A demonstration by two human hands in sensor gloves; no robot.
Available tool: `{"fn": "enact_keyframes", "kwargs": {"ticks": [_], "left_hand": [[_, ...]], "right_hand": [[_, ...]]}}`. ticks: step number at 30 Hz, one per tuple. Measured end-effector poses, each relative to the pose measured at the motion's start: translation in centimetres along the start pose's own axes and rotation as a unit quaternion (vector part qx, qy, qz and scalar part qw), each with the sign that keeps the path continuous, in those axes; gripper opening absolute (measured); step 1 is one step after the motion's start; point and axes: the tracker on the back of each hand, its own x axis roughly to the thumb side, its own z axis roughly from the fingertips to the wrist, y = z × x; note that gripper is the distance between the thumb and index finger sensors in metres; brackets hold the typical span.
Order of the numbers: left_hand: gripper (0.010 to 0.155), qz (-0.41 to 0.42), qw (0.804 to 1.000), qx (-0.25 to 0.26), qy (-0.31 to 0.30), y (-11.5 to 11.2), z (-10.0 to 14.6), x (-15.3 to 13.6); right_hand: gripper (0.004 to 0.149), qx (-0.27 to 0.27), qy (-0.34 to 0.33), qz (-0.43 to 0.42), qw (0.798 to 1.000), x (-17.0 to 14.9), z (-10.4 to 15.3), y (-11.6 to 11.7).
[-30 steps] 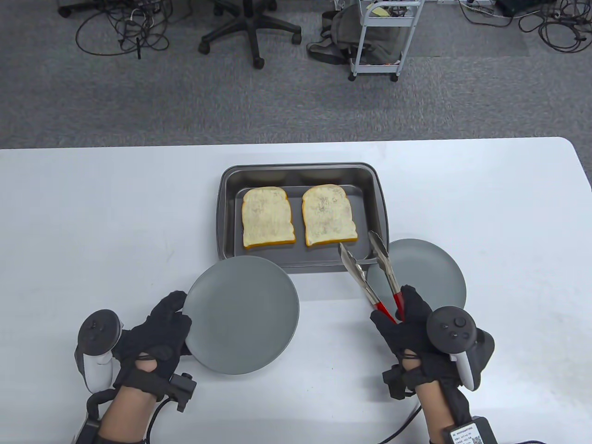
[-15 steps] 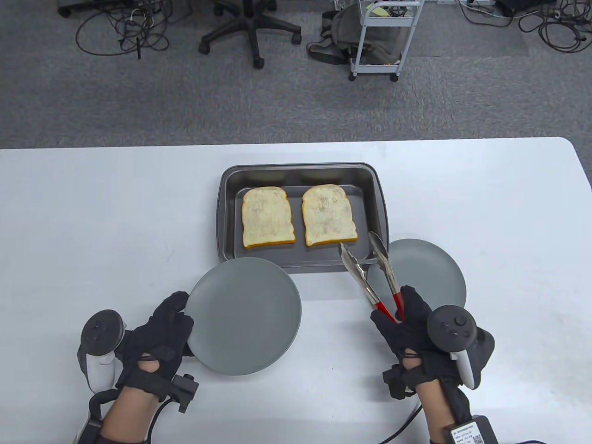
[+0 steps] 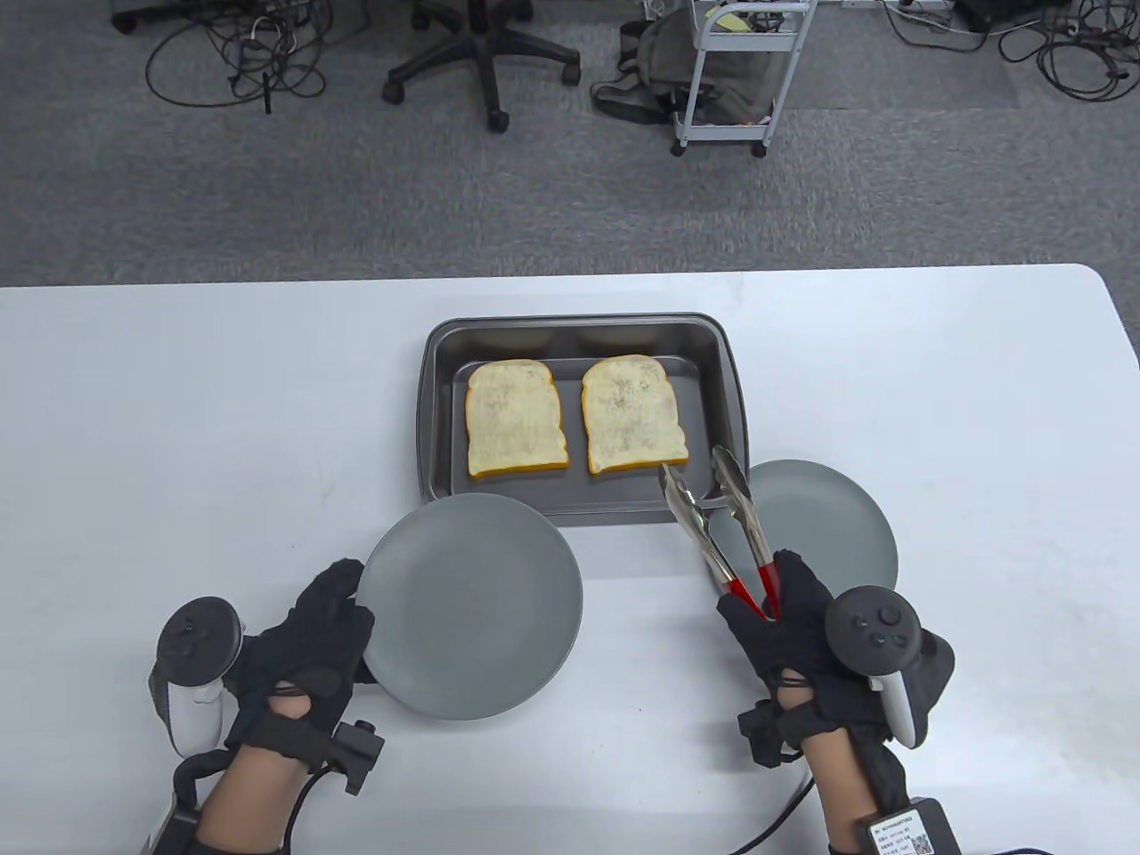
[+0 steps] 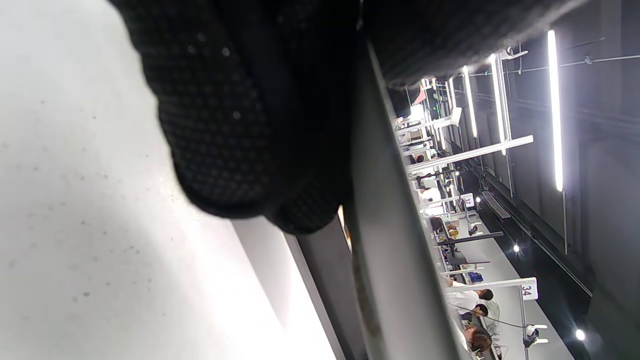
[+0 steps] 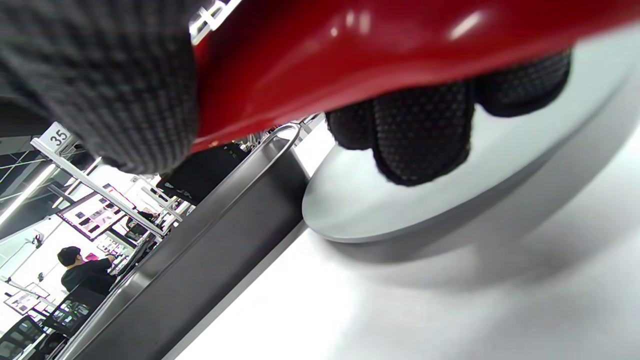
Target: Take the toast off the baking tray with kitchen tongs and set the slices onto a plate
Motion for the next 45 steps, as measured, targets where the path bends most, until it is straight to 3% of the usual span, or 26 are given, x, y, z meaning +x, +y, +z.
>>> {"fn": "enact_keyframes", "kwargs": {"ticks": [9, 13, 18, 28, 38, 45], "left_hand": [[0.062, 0.000, 1.000, 0.010, -0.013, 0.2, -0.1, 0.3], [0.062, 0.003, 1.000, 0.014, -0.019, 0.4, -0.1, 0.5], [0.062, 0.007, 1.000, 0.015, -0.018, 0.6, 0.0, 0.4], [0.062, 0.009, 1.000, 0.002, -0.007, 0.4, -0.5, 0.1], [0.062, 0.009, 1.000, -0.008, -0.004, 0.3, -0.8, 0.1], [0.062, 0.010, 1.000, -0.009, -0.005, 0.3, -0.8, 0.2]], "right_hand": [[0.082, 0.006, 0.005, -0.005, 1.000, 0.8, -1.6, -1.0], [0.081, 0.029, 0.002, 0.019, 0.999, 3.0, -3.3, -1.9], [0.078, 0.094, -0.001, 0.067, 0.993, 6.9, -6.6, -1.9], [0.073, 0.164, 0.010, 0.140, 0.977, 13.2, -12.3, 2.0], [0.073, 0.195, 0.035, 0.176, 0.964, 15.0, -15.6, 5.3], [0.066, 0.198, 0.049, 0.173, 0.963, 15.2, -16.4, 6.5]]}}
